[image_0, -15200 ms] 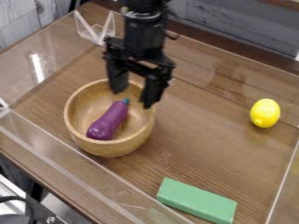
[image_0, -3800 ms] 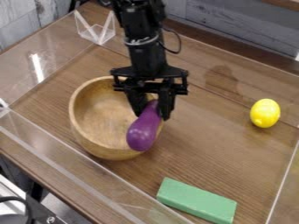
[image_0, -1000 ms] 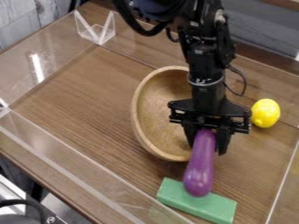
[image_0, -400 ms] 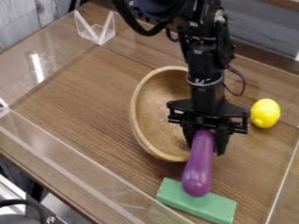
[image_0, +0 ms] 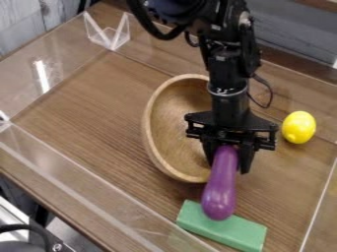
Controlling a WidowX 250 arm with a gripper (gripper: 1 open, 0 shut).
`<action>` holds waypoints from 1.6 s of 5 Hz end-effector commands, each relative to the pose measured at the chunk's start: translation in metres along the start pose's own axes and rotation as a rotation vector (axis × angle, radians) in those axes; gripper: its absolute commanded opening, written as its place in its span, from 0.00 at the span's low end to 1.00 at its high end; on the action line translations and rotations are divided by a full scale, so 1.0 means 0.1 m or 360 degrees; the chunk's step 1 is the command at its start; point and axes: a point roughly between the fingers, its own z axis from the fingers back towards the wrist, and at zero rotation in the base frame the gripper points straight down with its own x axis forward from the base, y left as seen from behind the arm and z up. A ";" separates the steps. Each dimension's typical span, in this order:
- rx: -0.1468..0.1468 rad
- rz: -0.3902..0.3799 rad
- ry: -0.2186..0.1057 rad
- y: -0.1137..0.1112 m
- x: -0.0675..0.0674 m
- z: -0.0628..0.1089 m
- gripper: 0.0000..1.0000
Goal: Remove the purple eggplant from inside the brown bowl and put it on the table
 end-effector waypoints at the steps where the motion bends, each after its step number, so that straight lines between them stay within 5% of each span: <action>1: -0.0020 0.0018 -0.0059 0.02 0.08 0.18 0.00; 3: -0.0033 0.0047 -0.0081 0.11 0.11 0.43 0.00; 8: -0.0046 0.0148 -0.0105 0.18 0.14 0.35 0.00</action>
